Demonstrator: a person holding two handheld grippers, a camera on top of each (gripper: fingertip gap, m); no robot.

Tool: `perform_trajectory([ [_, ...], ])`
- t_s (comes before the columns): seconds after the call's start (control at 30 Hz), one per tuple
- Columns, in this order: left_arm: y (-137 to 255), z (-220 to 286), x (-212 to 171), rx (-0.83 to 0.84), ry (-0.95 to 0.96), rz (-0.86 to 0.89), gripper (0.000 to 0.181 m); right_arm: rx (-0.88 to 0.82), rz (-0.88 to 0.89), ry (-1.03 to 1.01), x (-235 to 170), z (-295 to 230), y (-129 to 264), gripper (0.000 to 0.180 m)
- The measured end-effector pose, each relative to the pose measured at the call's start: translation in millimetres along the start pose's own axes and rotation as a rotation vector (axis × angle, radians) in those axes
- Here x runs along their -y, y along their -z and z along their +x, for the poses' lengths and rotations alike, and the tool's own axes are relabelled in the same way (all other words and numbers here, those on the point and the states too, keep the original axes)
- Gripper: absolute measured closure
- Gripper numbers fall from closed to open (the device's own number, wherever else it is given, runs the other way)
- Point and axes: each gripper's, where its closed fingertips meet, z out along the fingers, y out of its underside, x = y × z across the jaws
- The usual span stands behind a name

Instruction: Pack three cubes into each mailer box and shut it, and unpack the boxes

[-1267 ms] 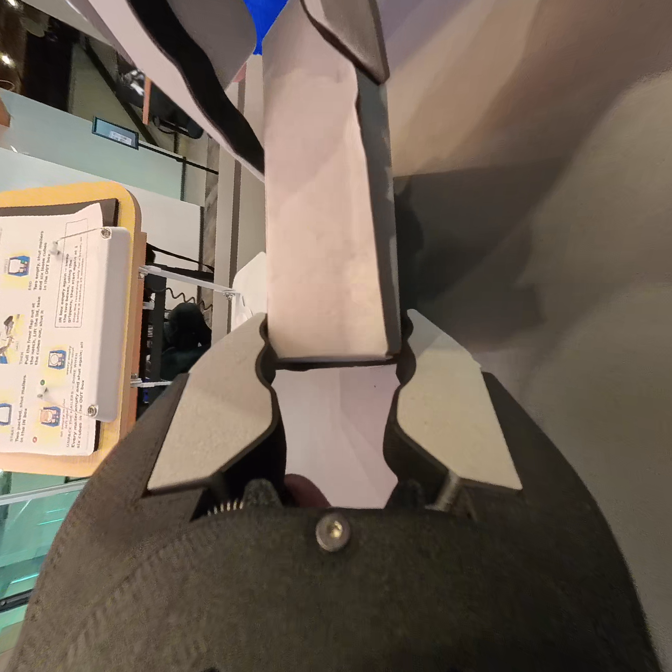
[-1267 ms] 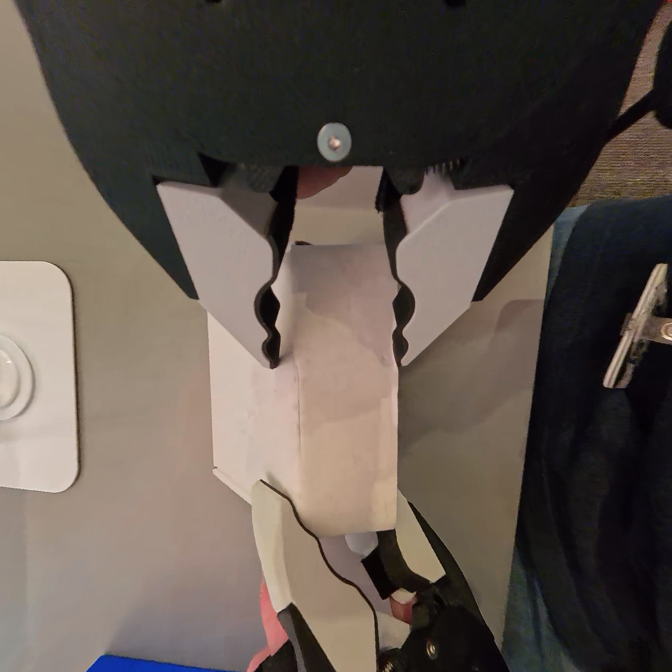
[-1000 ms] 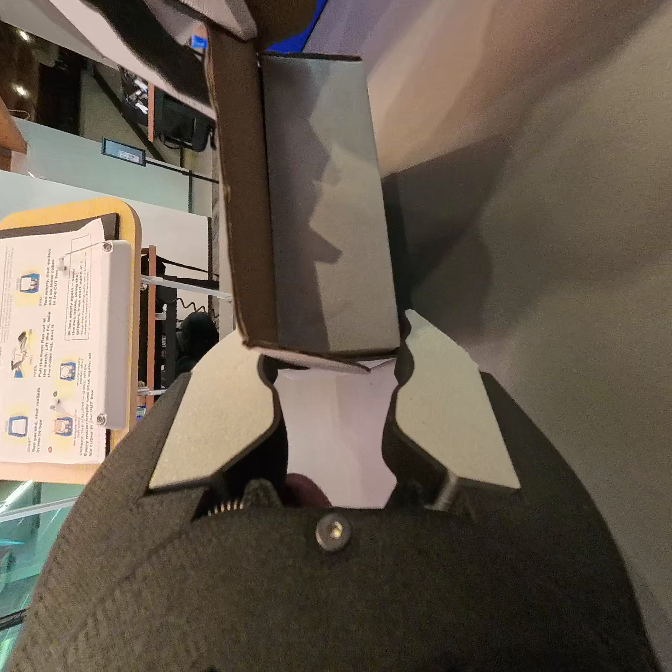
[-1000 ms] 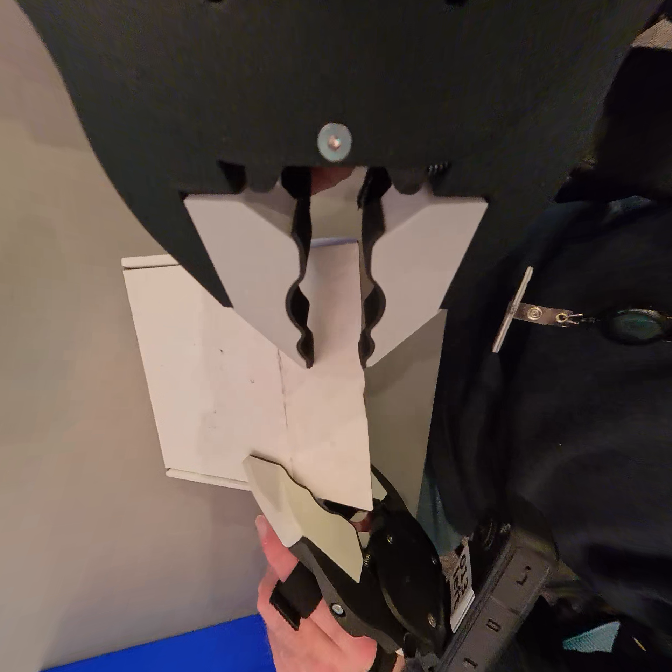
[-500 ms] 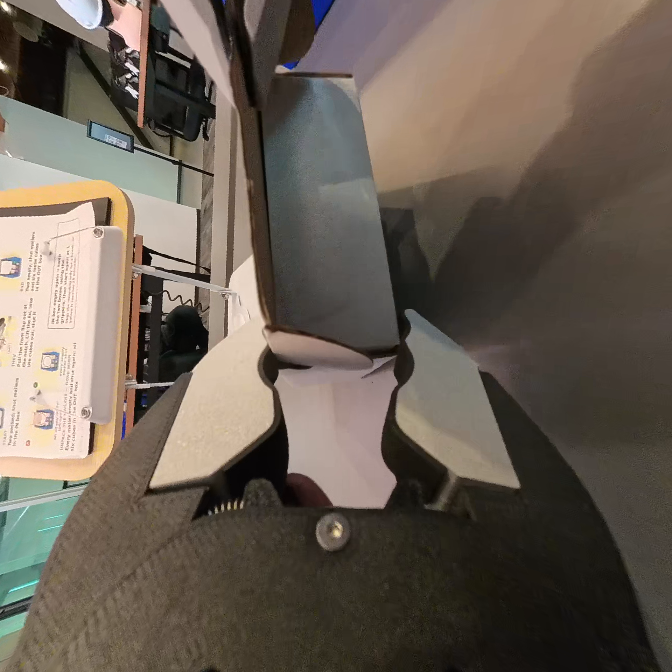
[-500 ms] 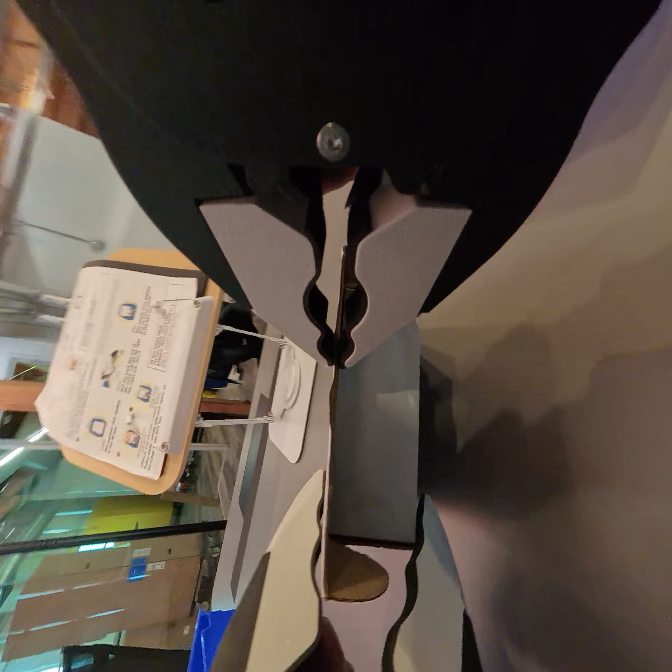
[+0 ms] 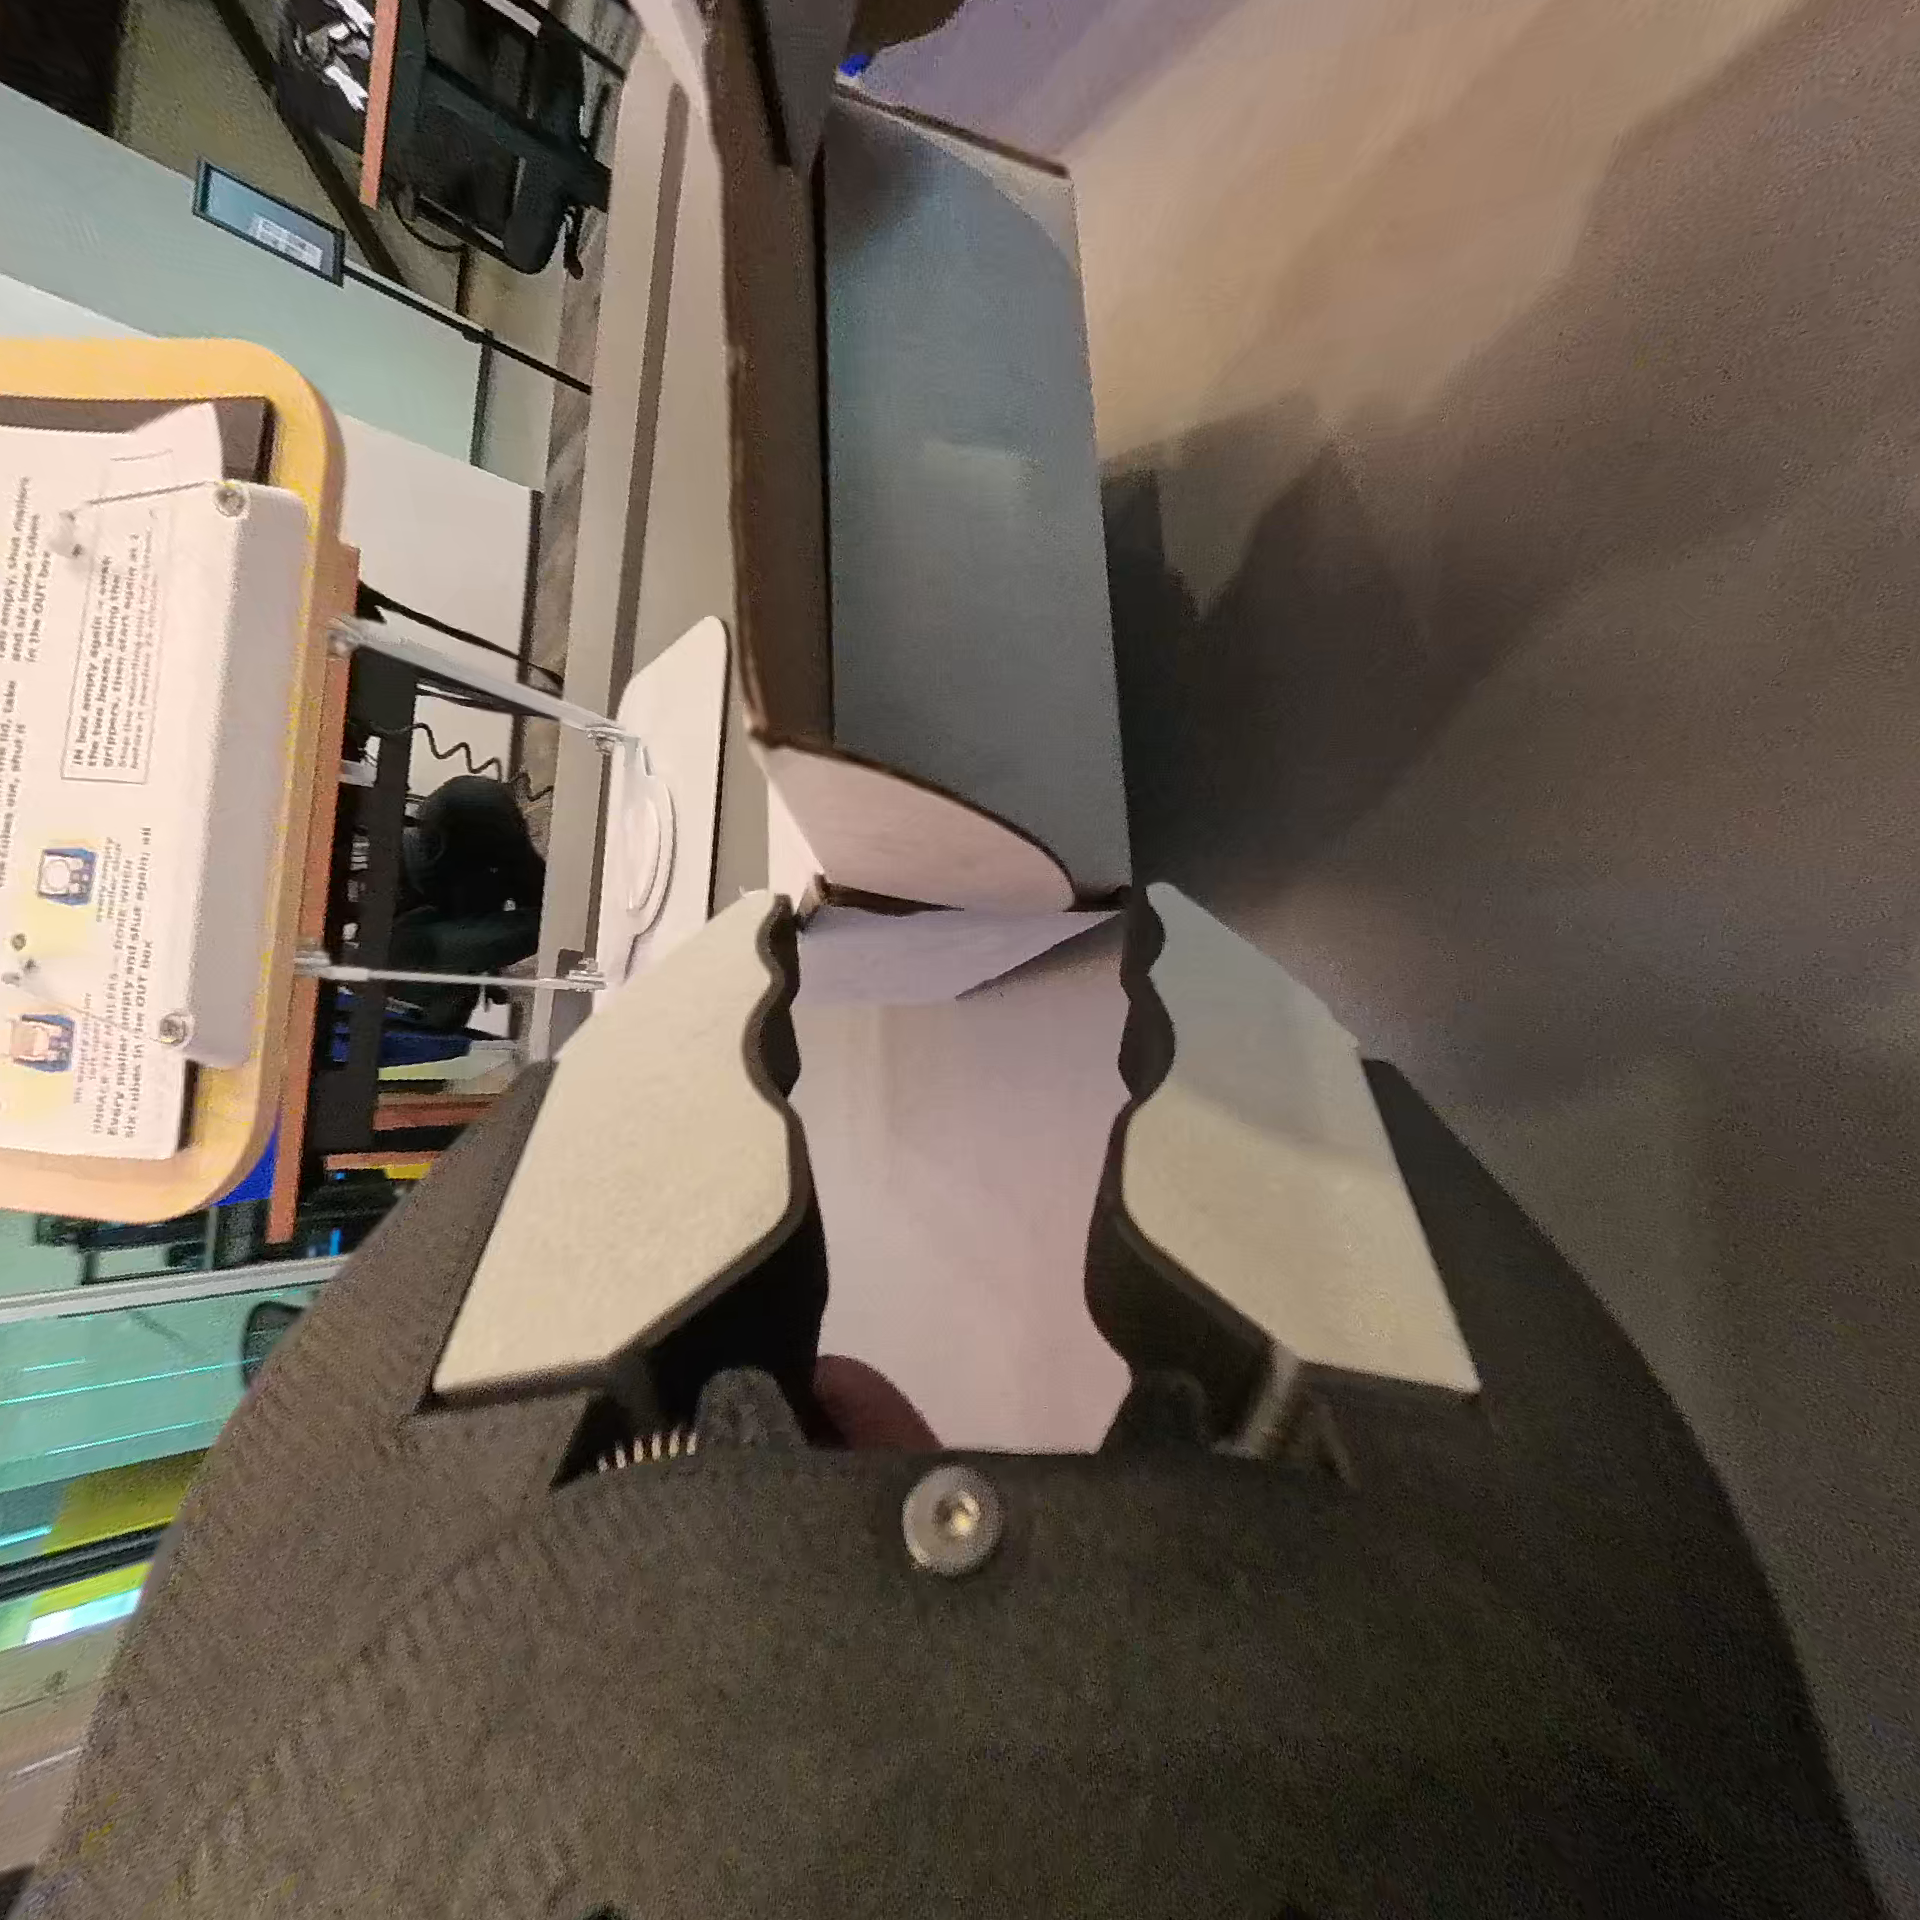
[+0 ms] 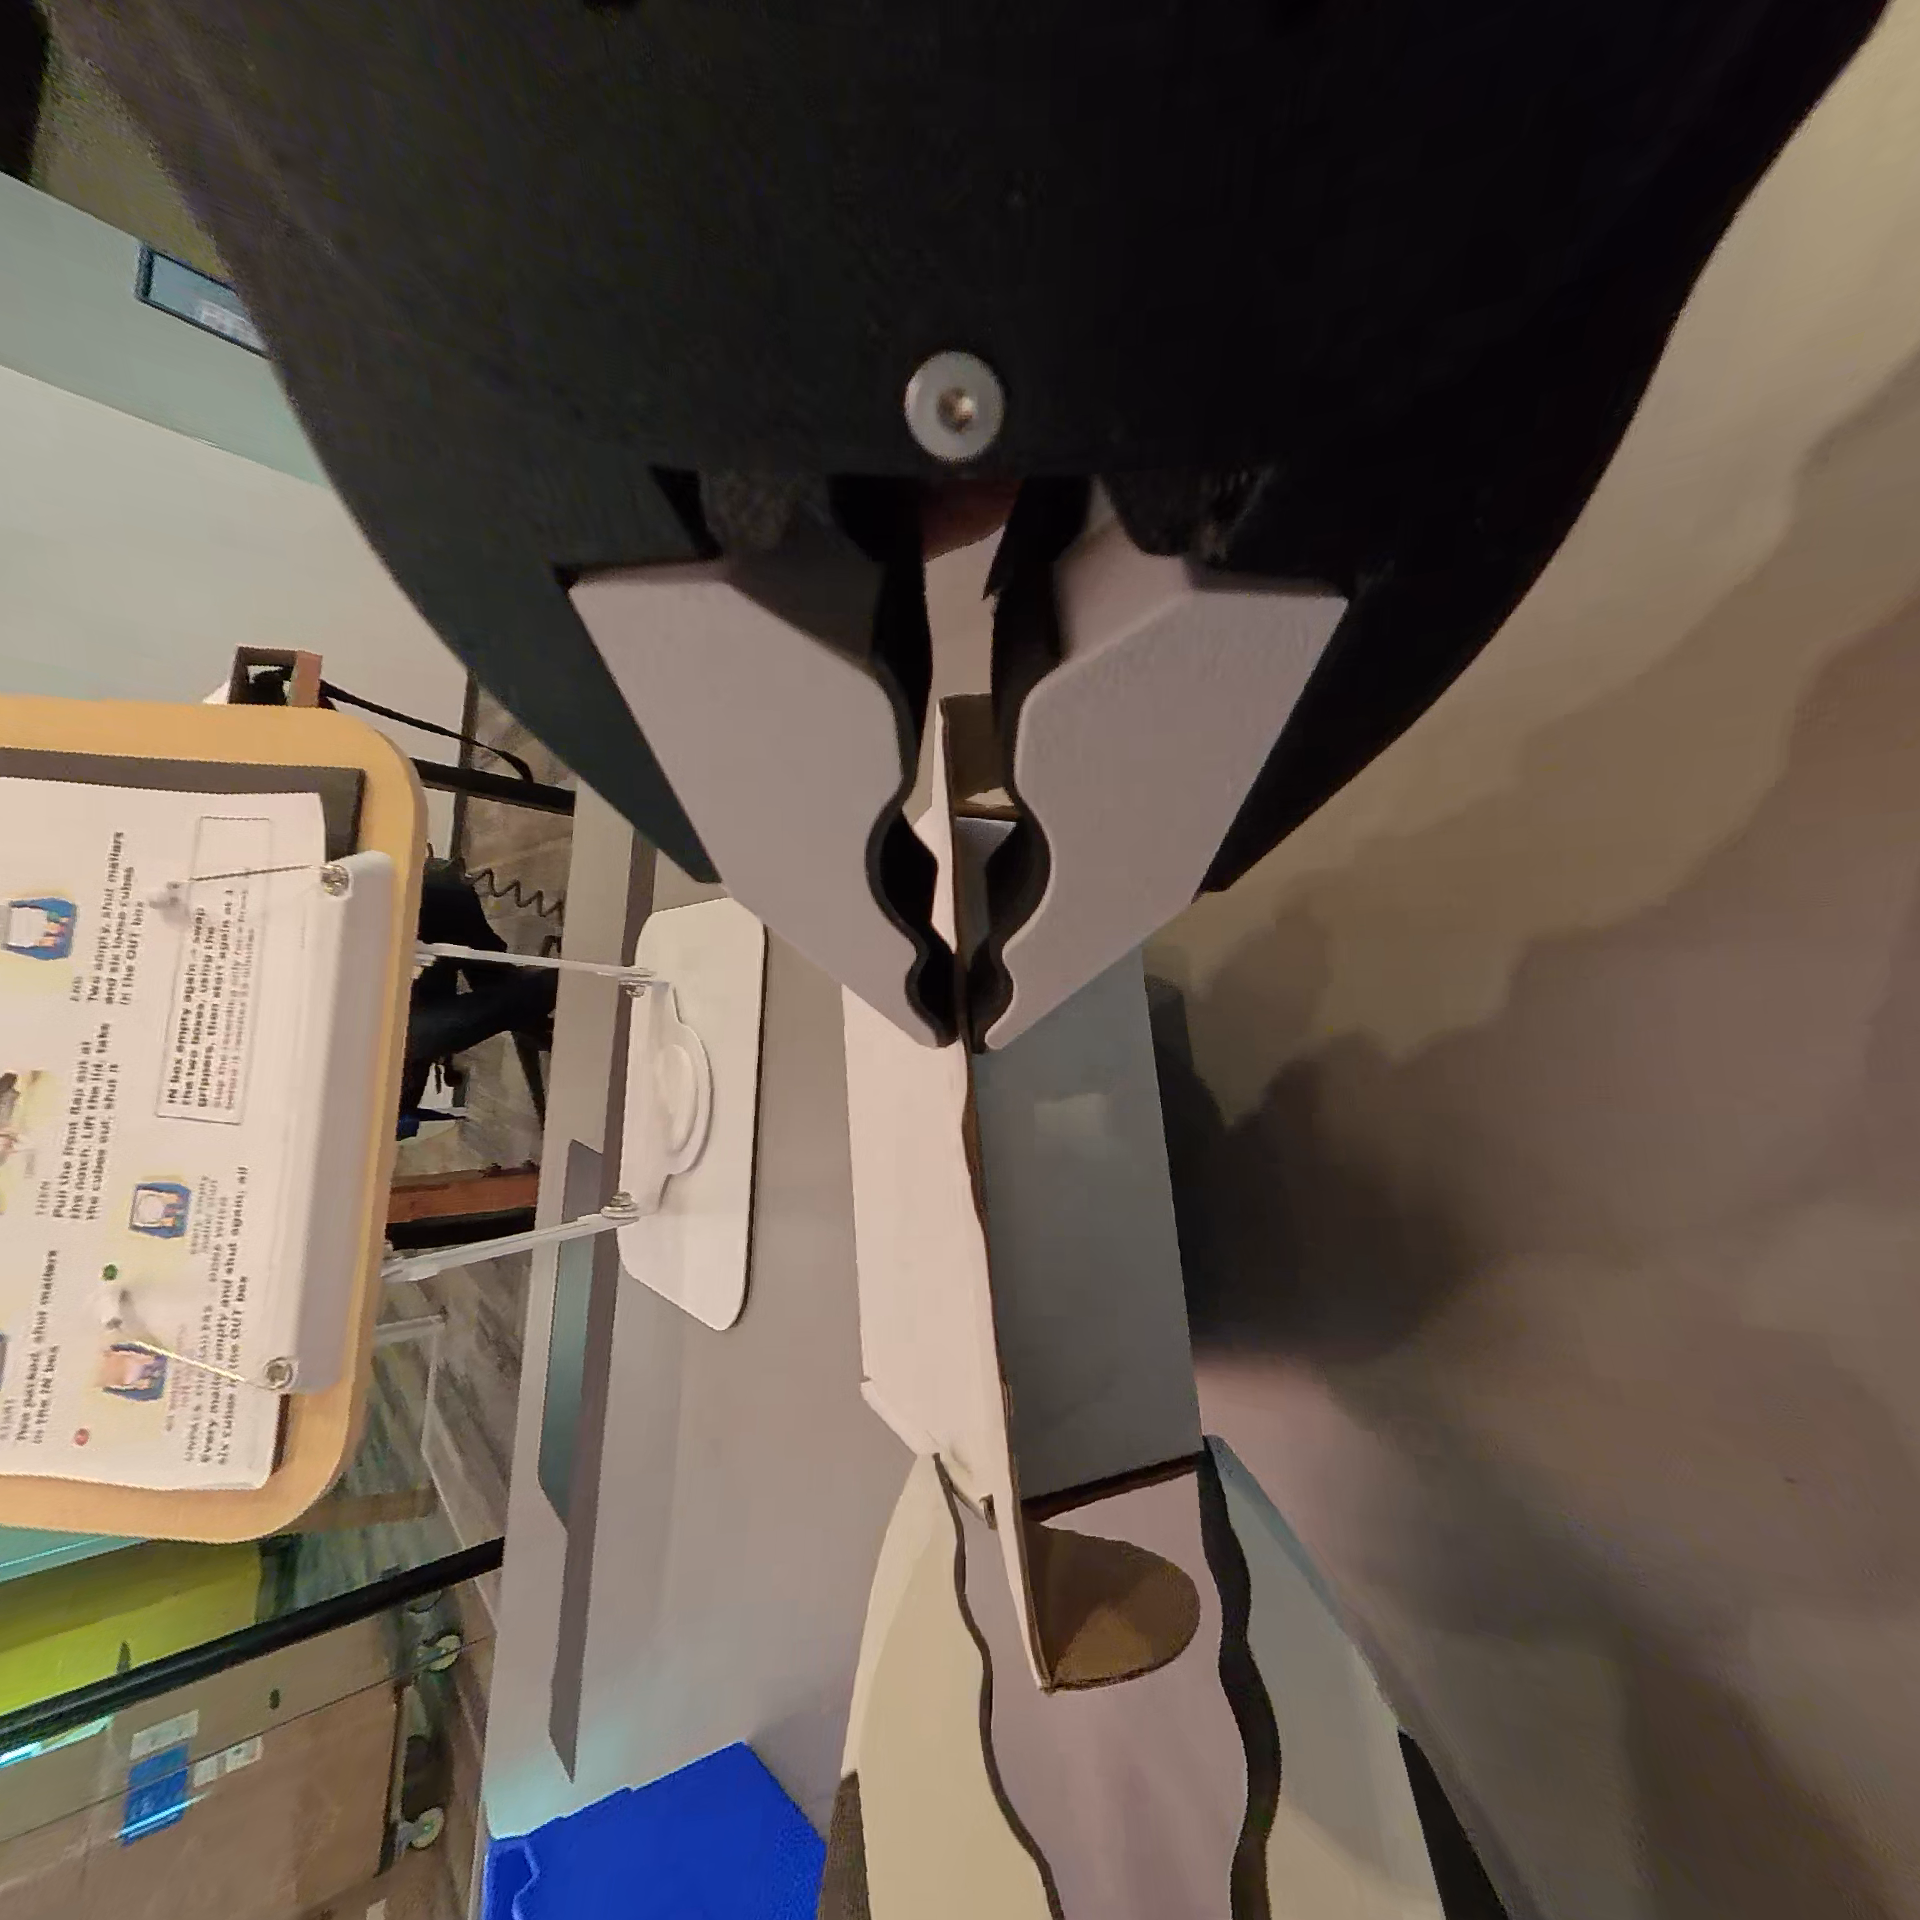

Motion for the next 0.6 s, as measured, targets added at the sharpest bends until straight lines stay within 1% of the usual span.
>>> perform_trajectory([
  [0.2,-1.9,2.2,-1.6,0.000,-0.055,-0.012,0.122,0.059,0.033,-0.134,-0.9,1.5,0.7,0.180],
  [0.23,-1.5,1.7,-1.7,0.006,-0.070,-0.012,0.127,0.071,0.045,-0.160,-1.0,2.3,0.8,0.180],
  [0.27,-0.9,0.5,-0.9,0.017,-0.079,-0.004,0.135,0.079,0.056,-0.193,-1.7,4.3,0.9,0.179],
  [0.43,-2.2,-1.7,-1.0,0.017,-0.082,-0.003,0.132,0.150,0.075,-0.313,-2.6,8.5,0.6,0.179],
  [0.53,-2.6,-1.6,-0.8,0.019,-0.096,-0.007,0.131,0.176,0.067,-0.343,-4.3,6.8,0.0,0.179],
  [0.6,-1.3,0.3,0.6,0.006,-0.072,0.010,0.132,0.198,0.073,-0.384,-5.9,4.4,-0.1,0.179],
])
